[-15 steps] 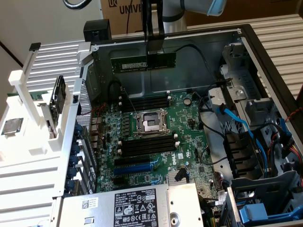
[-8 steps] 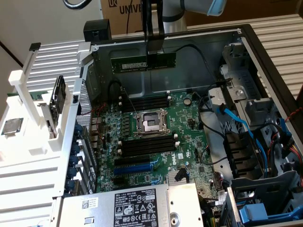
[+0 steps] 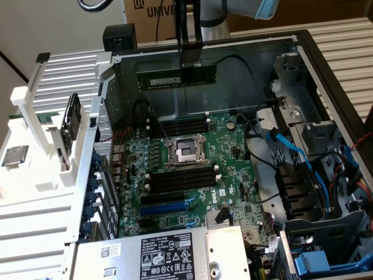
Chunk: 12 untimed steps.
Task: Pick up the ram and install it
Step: 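Press down the ram until it locks into place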
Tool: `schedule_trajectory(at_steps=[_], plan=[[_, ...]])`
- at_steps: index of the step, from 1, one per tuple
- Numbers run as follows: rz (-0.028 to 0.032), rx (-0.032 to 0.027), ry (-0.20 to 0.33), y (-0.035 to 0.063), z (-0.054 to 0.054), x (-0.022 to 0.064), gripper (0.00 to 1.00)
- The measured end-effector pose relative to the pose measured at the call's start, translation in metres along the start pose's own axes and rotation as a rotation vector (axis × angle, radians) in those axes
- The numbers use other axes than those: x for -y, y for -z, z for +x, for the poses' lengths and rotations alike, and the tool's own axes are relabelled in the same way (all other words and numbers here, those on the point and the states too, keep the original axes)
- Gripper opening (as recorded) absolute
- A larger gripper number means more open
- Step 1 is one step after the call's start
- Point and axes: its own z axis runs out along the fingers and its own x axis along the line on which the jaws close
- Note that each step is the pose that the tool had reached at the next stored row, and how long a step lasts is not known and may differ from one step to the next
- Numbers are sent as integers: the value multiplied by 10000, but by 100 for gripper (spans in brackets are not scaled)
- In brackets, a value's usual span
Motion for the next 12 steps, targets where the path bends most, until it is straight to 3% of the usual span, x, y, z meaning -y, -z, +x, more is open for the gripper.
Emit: schedule_trajectory(at_steps=[1, 4, 5, 8, 12], plan=[[46, -43, 1, -31, 3, 0, 14], [93, -79, 4, -62, 5, 2, 14], [98, -213, -1, -89, 8, -1, 14], [98, -410, -6, -107, 10, -4, 14], [95, -567, -11, -148, 13, -3, 14]])
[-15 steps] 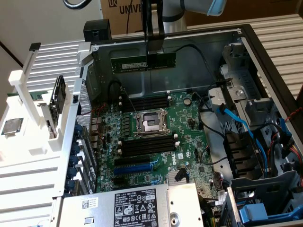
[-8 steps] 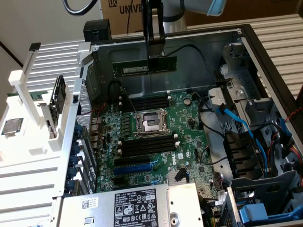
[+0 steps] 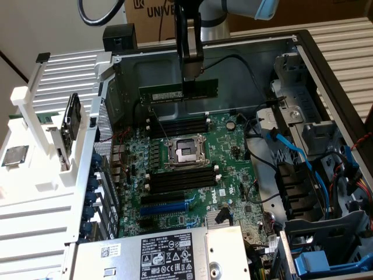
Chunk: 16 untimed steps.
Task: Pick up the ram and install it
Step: 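Press down the ram until it locks into place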
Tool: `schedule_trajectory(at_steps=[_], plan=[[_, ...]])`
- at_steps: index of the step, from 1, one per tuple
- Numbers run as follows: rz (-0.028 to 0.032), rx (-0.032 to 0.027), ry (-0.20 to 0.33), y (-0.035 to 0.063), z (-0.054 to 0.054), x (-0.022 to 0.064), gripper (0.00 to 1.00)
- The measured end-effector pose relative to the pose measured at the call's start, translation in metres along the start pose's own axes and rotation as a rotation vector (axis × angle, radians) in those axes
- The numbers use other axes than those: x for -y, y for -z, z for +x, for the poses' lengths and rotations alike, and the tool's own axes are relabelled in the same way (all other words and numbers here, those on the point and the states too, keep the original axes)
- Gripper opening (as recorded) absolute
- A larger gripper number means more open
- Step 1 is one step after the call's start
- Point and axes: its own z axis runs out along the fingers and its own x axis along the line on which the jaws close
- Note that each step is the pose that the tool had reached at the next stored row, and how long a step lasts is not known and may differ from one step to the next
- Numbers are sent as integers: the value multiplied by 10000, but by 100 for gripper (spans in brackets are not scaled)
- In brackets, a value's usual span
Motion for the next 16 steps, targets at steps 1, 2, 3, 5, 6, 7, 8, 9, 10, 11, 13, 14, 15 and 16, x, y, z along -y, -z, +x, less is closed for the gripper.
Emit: schedule_trajectory(at_steps=[1, 2, 3, 5, 6, 7, 8, 9, 10, 11, 13, 14, 15, 16], plan=[[0, -15, -2, -16, -3, -1, 14], [0, -16, -2, -35, -4, 0, 14], [0, -16, -1, -54, -4, 0, 14], [-1, -17, 0, -90, -3, 2, 14], [1, -14, 0, -107, -3, 2, 14], [1, -13, -1, -127, -2, 2, 14], [1, -13, -2, -145, -2, 2, 14], [1, -13, -1, -159, -1, 1, 14], [1, -14, -1, -170, -1, 1, 14], [1, -13, -2, -184, 0, -1, 14], [0, -17, -2, -219, 0, -1, 14], [1, -18, -6, -237, 0, -3, 14], [1, -18, -9, -256, -2, -5, 14], [1, -18, -11, -275, -4, -6, 14]])
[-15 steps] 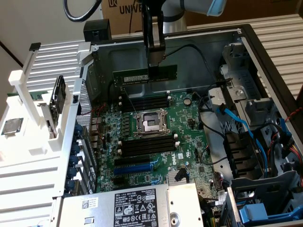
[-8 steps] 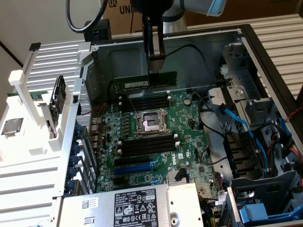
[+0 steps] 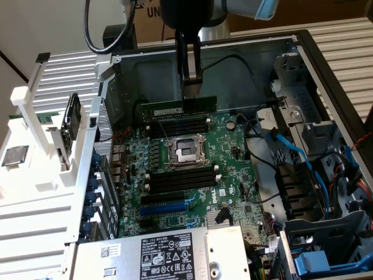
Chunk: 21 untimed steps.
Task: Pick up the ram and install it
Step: 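Press down the ram until it locks into place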
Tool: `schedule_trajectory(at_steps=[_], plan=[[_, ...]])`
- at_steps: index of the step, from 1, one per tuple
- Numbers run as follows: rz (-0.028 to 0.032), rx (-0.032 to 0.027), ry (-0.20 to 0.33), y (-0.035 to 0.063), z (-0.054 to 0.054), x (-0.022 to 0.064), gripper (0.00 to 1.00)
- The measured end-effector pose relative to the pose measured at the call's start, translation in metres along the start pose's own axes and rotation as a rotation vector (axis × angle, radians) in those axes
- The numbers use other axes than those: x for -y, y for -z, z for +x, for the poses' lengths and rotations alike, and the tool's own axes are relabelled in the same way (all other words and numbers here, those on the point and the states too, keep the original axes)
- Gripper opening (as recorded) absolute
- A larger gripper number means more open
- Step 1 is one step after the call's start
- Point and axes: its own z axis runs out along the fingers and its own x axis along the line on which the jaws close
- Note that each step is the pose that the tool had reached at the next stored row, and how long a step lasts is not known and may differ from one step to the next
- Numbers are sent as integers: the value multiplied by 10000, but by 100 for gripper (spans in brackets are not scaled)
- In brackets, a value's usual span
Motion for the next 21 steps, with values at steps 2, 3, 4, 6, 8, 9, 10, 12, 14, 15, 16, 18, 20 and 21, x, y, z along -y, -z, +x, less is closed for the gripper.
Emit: schedule_trajectory(at_steps=[2, 3, 4, 6, 8, 9, 10, 12, 14, 15, 16, 18, 20, 21], plan=[[1, 2, -5, -37, -2, -4, 14], [0, 0, -4, -55, -2, -4, 14], [0, 1, -3, -92, -1, -3, 14], [0, 1, -5, -128, 3, -4, 14], [0, 0, -6, -164, 6, -3, 14], [1, 1, -5, -182, 7, -2, 14], [0, 0, -3, -201, 7, -2, 14], [0, 2, 5, -238, 10, -1, 14], [0, 1, 10, -274, 13, 0, 14], [0, 0, 12, -291, 15, 1, 14], [-1, -1, 15, -309, 18, 1, 14], [0, 1, 28, -345, 26, 3, 14], [-1, 0, 47, -382, 39, 3, 14], [-1, -1, 57, -400, 46, 3, 14]])
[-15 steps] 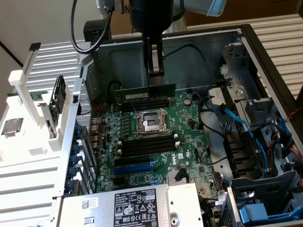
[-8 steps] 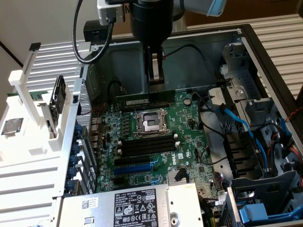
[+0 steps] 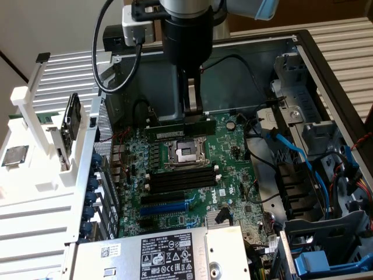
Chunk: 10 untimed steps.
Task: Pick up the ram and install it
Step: 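Press down the ram until it locks into place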
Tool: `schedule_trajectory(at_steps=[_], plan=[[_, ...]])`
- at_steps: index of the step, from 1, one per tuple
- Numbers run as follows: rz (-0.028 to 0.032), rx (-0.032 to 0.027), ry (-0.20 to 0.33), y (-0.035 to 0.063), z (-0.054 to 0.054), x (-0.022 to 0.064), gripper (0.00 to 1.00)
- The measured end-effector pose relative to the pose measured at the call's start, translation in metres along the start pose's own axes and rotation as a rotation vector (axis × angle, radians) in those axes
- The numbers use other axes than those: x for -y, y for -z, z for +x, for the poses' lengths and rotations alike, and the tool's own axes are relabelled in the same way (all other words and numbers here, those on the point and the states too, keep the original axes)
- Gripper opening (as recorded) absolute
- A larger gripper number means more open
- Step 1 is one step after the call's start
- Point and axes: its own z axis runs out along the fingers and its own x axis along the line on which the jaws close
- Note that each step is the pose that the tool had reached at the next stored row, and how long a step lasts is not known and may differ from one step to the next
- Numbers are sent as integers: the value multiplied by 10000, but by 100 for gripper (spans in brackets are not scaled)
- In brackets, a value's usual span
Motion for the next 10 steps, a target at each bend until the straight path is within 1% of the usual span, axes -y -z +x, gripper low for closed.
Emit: schedule_trajectory(at_steps=[5, 10], plan=[[-2, -1, 33, -89, 44, 1, 14], [-2, 6, 55, -179, 112, 0, 14]])
